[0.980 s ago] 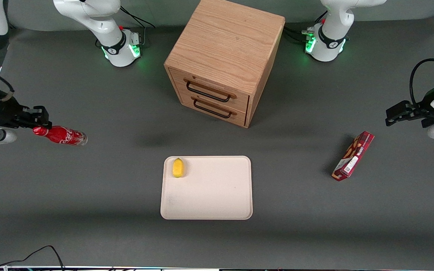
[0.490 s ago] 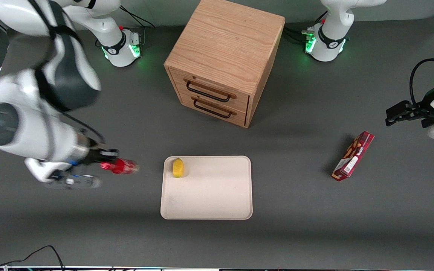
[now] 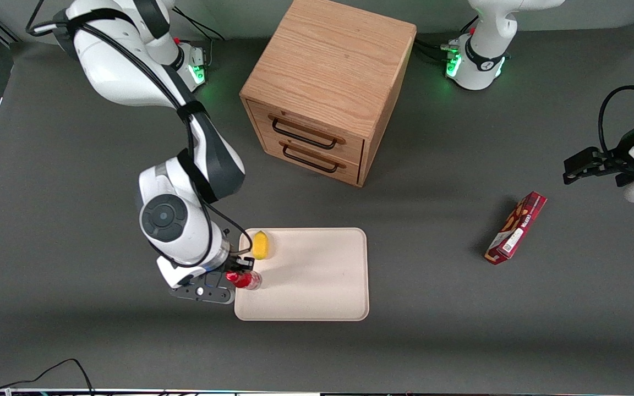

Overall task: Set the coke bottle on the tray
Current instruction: 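Lower the bottle onto the tray and open the right gripper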

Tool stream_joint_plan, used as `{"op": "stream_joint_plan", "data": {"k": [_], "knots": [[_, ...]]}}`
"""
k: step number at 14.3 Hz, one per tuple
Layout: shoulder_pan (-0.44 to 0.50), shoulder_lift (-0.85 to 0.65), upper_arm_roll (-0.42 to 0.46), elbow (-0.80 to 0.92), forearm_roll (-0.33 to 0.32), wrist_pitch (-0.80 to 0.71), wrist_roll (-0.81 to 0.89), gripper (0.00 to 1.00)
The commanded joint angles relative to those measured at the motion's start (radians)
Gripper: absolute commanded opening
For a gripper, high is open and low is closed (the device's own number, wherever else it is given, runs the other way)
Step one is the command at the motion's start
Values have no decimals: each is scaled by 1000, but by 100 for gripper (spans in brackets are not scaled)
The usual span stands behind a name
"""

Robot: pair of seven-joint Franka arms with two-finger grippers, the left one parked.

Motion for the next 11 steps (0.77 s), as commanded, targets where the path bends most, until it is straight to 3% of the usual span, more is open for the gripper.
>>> {"op": "stream_joint_plan", "data": {"k": [1,4,5,6,7,9,11], "knots": [[14,42,-16,53,-38,38,46,0],[12,60,-18,50,-42,72,46,2],[12,63,-18,49,-43,76,45,28],[11,63,-18,49,-46,76,42,78],[11,62,-18,49,-69,75,43,100],[3,29,-15,29,-77,46,42,100],[-3,-111,-5,-104,-74,-34,19,100]]}}
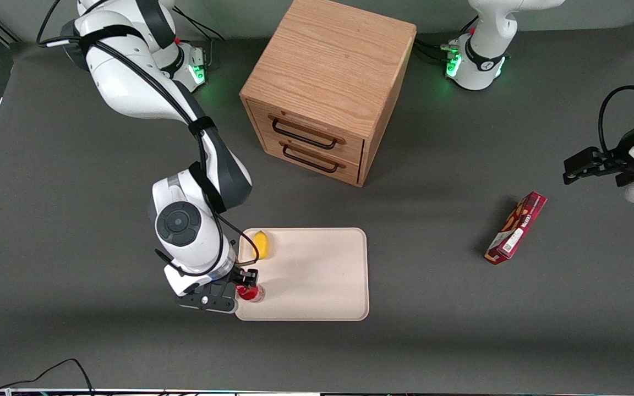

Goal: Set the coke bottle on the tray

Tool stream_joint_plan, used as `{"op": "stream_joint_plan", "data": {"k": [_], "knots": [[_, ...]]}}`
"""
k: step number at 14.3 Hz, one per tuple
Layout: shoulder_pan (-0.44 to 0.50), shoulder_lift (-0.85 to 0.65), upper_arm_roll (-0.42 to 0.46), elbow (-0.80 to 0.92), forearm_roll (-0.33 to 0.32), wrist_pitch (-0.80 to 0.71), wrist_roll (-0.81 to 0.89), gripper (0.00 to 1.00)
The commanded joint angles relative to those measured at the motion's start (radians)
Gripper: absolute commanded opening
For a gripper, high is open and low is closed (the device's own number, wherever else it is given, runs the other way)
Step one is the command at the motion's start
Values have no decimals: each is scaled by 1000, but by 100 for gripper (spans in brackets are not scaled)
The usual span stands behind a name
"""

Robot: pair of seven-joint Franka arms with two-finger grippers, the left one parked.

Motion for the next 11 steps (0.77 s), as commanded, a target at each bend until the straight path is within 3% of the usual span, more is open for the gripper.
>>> {"op": "stream_joint_plan", "data": {"k": [1,3,5,8,11], "knots": [[-21,-244,4,-226,-4,-84,-41,100],[-84,-496,24,-485,8,-99,-142,100],[-165,-707,27,-667,68,-140,-301,100],[-285,-879,24,-723,93,-315,-516,100],[-333,-932,14,-698,107,-371,-523,100]]}}
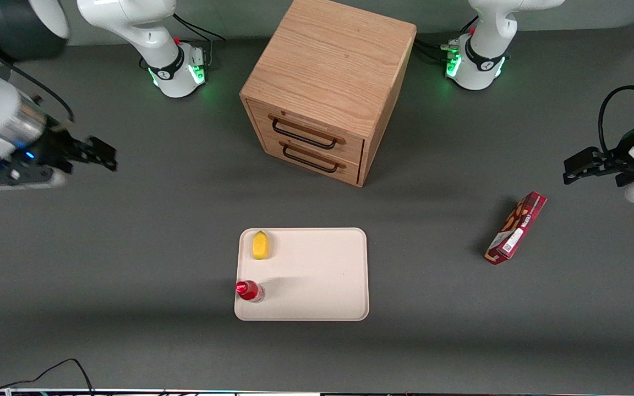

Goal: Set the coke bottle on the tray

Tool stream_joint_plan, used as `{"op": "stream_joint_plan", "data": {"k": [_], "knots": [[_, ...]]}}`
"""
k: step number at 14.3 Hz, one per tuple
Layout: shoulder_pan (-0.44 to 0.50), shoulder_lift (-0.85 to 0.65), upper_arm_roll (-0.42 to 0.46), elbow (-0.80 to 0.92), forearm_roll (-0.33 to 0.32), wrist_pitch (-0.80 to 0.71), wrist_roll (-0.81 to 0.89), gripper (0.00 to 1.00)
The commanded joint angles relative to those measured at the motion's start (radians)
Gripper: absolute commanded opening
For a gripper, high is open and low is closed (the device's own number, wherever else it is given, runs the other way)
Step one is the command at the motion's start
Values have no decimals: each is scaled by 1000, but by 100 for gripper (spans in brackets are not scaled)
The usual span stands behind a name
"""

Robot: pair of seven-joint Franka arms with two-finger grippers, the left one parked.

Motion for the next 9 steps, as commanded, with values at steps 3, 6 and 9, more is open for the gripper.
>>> {"op": "stream_joint_plan", "data": {"k": [3,6,9], "knots": [[-16,-9,-7,43,26,-26,-16,100],[-19,-9,-13,52,26,-42,-25,100],[-21,-7,-13,52,26,-46,-24,100]]}}
